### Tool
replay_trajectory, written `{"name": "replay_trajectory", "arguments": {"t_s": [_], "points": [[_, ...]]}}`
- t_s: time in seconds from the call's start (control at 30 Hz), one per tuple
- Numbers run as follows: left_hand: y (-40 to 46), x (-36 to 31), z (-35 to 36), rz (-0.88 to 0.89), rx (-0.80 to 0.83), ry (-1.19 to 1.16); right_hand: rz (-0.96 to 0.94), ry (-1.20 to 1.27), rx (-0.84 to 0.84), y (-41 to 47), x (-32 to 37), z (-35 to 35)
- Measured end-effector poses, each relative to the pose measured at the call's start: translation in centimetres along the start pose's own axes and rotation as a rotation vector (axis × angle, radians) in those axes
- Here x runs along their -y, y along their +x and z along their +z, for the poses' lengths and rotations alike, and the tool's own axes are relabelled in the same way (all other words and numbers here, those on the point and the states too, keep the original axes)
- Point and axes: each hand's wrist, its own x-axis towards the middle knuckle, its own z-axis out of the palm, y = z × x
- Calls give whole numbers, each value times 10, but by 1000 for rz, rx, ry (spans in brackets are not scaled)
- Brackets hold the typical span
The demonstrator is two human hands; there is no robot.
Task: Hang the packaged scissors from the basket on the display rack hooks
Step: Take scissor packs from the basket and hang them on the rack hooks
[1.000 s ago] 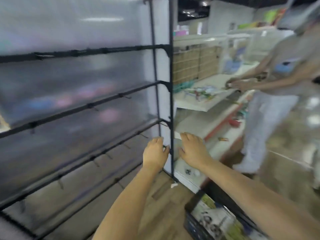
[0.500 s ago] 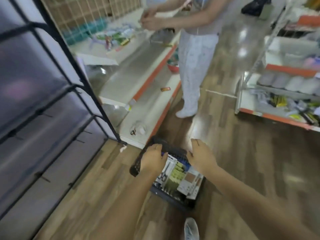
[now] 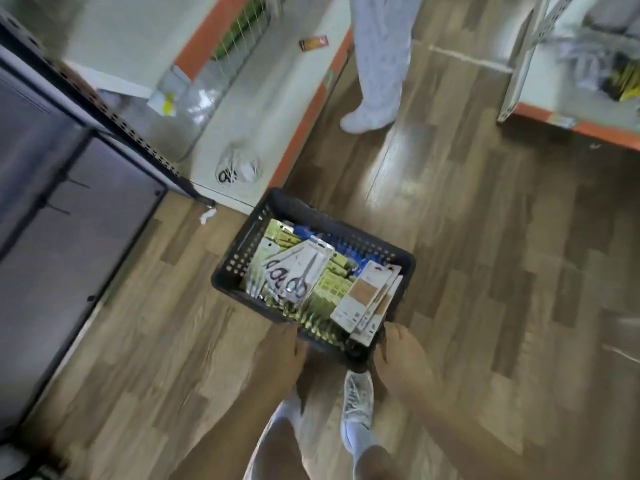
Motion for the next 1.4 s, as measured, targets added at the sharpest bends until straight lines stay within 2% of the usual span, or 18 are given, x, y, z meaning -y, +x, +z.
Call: {"name": "replay_trajectory", "arguments": {"t_s": [0.07, 0.33, 0.47, 0.7, 1.0, 1.17, 1.4], "points": [[21, 13, 5, -22, 22, 60, 40, 46, 42, 20, -2, 20], [149, 73, 30, -15, 64, 147, 202, 172, 14, 138, 1, 77], [211, 98, 46, -7, 67, 174, 216, 184, 72, 199, 12, 113], [303, 129, 81, 30, 44, 217, 151, 292, 57, 292, 25, 185], [379, 138, 116, 12, -106, 255, 334, 399, -149, 358, 40, 232], [397, 145, 114, -26, -103, -28, 515, 473, -198, 376, 47, 233], [380, 154, 104, -91, 159, -297, 457, 568, -196, 373, 45, 232]]}}
